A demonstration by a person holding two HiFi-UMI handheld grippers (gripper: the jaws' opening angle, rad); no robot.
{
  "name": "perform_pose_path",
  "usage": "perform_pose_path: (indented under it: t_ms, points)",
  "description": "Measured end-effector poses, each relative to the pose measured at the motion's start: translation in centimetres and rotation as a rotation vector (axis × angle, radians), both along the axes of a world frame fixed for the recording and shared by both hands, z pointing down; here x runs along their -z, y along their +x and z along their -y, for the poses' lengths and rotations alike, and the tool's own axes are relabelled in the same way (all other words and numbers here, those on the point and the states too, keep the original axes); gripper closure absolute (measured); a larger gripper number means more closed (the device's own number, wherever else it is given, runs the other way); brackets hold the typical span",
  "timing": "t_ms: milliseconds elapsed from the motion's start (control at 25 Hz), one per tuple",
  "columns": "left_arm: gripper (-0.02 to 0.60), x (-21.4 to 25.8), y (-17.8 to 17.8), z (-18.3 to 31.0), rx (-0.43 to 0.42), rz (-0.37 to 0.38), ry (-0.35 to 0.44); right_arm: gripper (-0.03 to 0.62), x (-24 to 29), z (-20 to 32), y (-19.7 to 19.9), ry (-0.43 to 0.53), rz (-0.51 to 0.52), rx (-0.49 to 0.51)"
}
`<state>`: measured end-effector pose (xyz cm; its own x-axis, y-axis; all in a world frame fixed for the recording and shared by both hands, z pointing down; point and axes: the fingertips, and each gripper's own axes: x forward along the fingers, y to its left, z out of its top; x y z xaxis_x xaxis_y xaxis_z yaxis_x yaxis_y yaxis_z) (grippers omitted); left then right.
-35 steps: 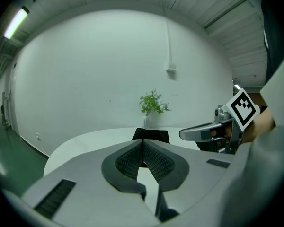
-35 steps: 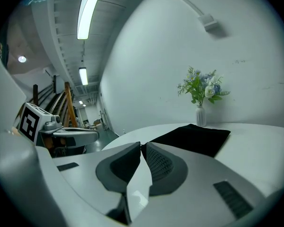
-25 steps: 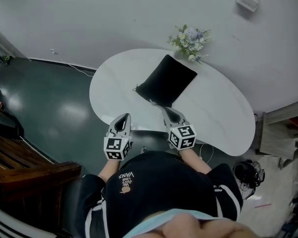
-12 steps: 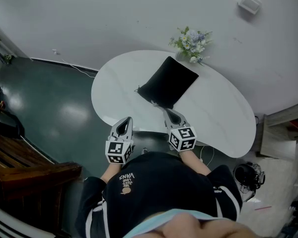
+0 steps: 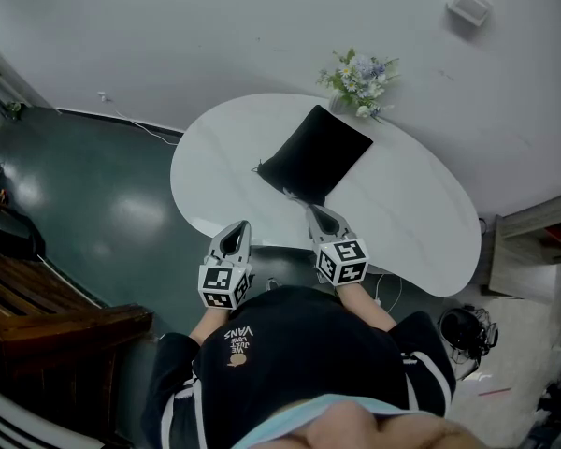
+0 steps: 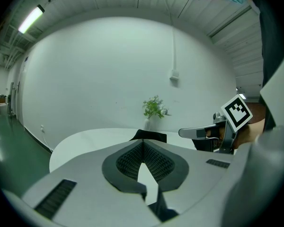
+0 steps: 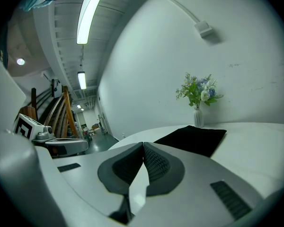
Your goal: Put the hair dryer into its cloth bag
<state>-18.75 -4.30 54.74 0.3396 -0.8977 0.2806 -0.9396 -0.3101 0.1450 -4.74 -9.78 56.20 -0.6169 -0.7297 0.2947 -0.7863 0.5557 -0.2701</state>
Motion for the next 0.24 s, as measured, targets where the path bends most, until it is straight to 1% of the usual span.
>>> perform_pose_path:
  t_ms: [240]
  points:
    - [0.563,0.1,0.34,-0.02,-0.006,-0.006,0.002,0.551,-0.11,-0.15,-0.06,-0.004,-0.005,0.007]
